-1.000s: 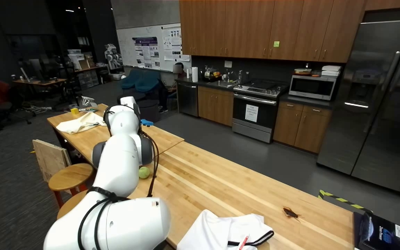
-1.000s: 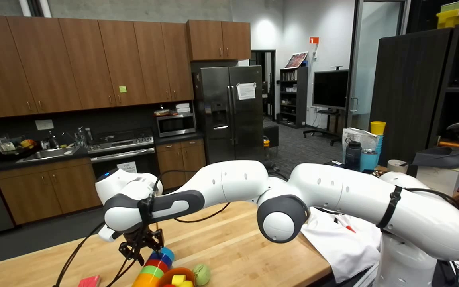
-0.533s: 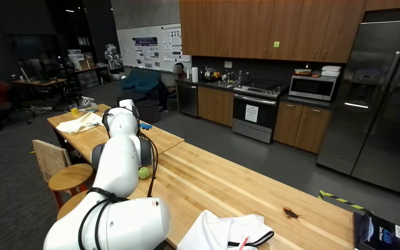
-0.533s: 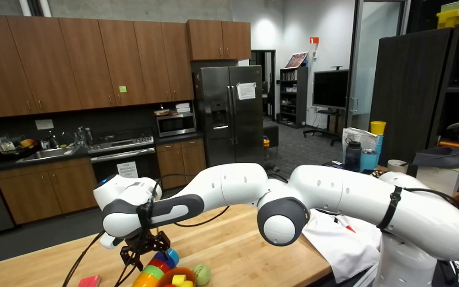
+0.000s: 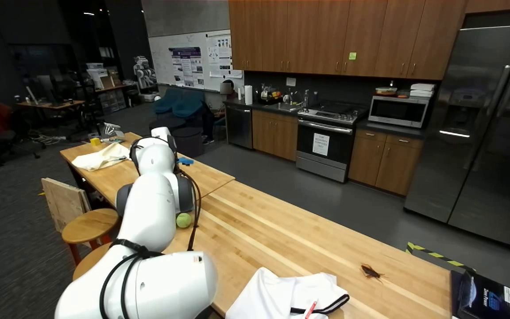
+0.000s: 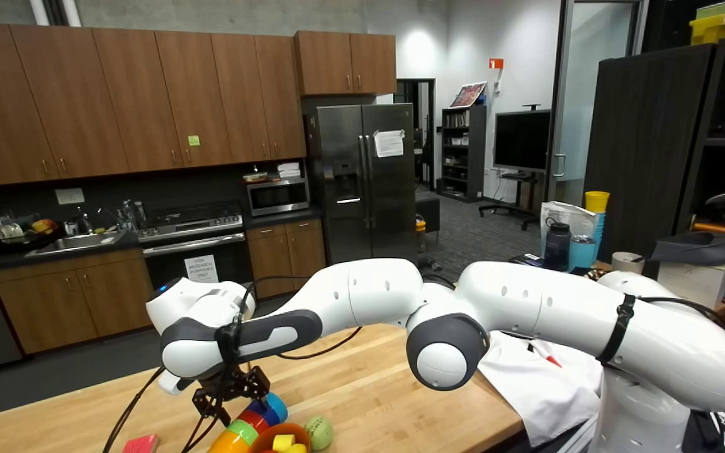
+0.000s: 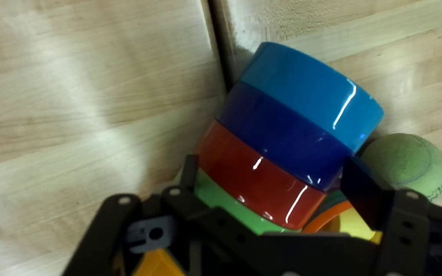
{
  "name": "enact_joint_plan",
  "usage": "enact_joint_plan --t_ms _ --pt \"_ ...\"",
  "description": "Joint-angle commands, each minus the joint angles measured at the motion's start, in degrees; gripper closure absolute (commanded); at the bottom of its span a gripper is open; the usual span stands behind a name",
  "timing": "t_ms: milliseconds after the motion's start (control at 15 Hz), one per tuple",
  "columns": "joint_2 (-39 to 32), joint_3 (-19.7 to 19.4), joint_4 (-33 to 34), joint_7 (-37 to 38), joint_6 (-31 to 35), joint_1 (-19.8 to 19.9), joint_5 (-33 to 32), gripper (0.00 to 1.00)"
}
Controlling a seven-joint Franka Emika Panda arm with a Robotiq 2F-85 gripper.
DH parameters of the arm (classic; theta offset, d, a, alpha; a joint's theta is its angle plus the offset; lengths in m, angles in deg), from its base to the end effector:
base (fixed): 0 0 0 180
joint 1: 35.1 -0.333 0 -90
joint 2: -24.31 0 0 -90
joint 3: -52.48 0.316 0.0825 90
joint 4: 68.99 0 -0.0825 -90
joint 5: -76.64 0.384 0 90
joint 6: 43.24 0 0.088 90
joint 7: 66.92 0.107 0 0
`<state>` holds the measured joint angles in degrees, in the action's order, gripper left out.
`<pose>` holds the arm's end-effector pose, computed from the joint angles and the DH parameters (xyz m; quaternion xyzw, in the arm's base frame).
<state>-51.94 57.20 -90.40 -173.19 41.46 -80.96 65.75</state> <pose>0.5425 0.5610 0.2358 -0.2233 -0.9668 0.1245 0.0073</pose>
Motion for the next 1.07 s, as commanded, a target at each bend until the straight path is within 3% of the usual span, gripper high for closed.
enact_joint_plan --t_ms 0,533,1000 --pt "-0.48 -0.28 0.19 4.85 -1.38 0.54 1.79 0.35" --pt "-0.07 0.96 -1.46 21.42 0.97 1.62 4.86 0.64" --pt "-0.02 1.48 -1.75 30.93 0.63 2.11 6.60 0.76"
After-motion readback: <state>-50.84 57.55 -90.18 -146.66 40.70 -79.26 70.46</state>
